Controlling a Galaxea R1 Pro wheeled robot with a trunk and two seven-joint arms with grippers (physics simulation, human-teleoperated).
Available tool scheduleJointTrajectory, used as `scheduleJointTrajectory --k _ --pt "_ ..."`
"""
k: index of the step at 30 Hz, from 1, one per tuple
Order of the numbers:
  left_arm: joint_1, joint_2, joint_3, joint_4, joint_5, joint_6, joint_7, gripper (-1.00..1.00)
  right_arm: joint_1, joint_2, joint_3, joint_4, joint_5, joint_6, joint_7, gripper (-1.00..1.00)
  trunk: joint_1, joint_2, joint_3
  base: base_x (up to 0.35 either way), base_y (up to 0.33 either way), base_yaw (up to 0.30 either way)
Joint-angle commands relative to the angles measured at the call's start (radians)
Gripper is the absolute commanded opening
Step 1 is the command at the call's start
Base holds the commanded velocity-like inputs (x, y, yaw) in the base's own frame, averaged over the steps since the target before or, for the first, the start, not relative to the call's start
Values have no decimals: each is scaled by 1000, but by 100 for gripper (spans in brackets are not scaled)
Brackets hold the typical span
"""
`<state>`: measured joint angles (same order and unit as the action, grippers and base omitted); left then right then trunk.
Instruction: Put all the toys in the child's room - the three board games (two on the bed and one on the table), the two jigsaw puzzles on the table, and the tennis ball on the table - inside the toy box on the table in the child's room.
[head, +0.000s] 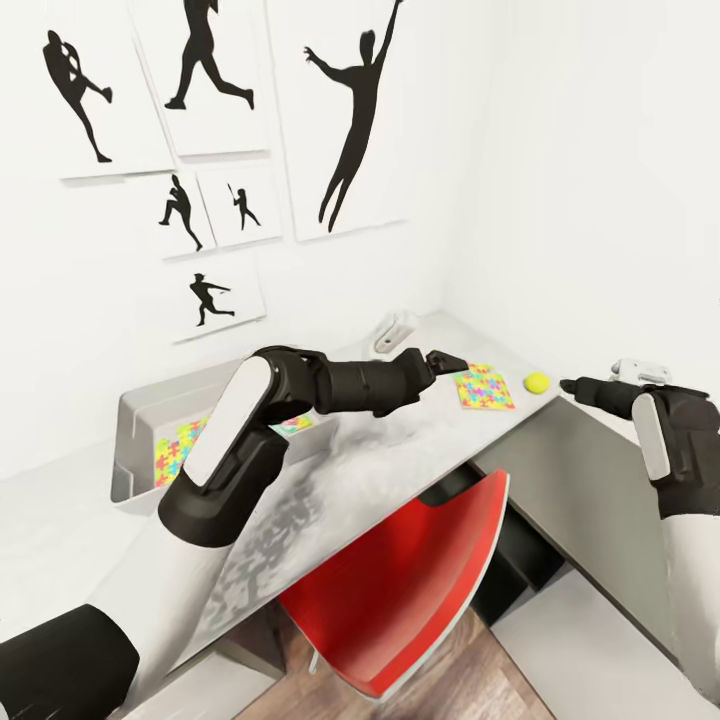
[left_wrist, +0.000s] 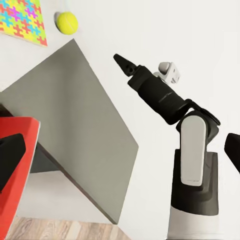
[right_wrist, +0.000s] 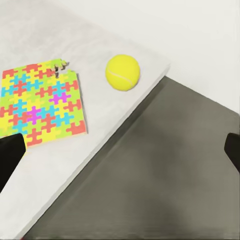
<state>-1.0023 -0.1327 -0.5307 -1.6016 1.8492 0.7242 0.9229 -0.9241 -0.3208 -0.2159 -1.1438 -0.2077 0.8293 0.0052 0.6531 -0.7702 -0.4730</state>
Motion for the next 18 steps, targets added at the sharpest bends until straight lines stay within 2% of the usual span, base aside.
scheduleJointTrajectory --k 1,5,10,11,12,16,18 --pt "-1 0 2 0 8 0 11 100 -8 0 -1 17 -3 4 0 100 -4 6 4 0 0 0" --pt "-1 0 3 1 8 1 12 100 -25 1 0 58 -3 4 0 100 -19 34 23 0 0 0" --pt "-1 -1 4 2 7 0 42 100 -50 30 0 124 -2 1 -1 100 -38 69 47 0 0 0" --pt "-1 -2 4 2 7 0 50 100 -58 33 0 142 -2 -1 -2 100 -42 76 51 0 0 0" --pt "-2 -4 3 2 7 0 67 100 -86 41 0 209 1 -7 -2 100 -46 83 56 0 0 0" --pt "-1 -5 3 3 8 0 78 100 -117 46 0 282 3 -27 -2 100 -61 111 75 0 0 0" --pt "2 -5 3 1 7 0 80 100 -132 48 0 321 5 -48 -2 100 -61 111 78 0 0 0"
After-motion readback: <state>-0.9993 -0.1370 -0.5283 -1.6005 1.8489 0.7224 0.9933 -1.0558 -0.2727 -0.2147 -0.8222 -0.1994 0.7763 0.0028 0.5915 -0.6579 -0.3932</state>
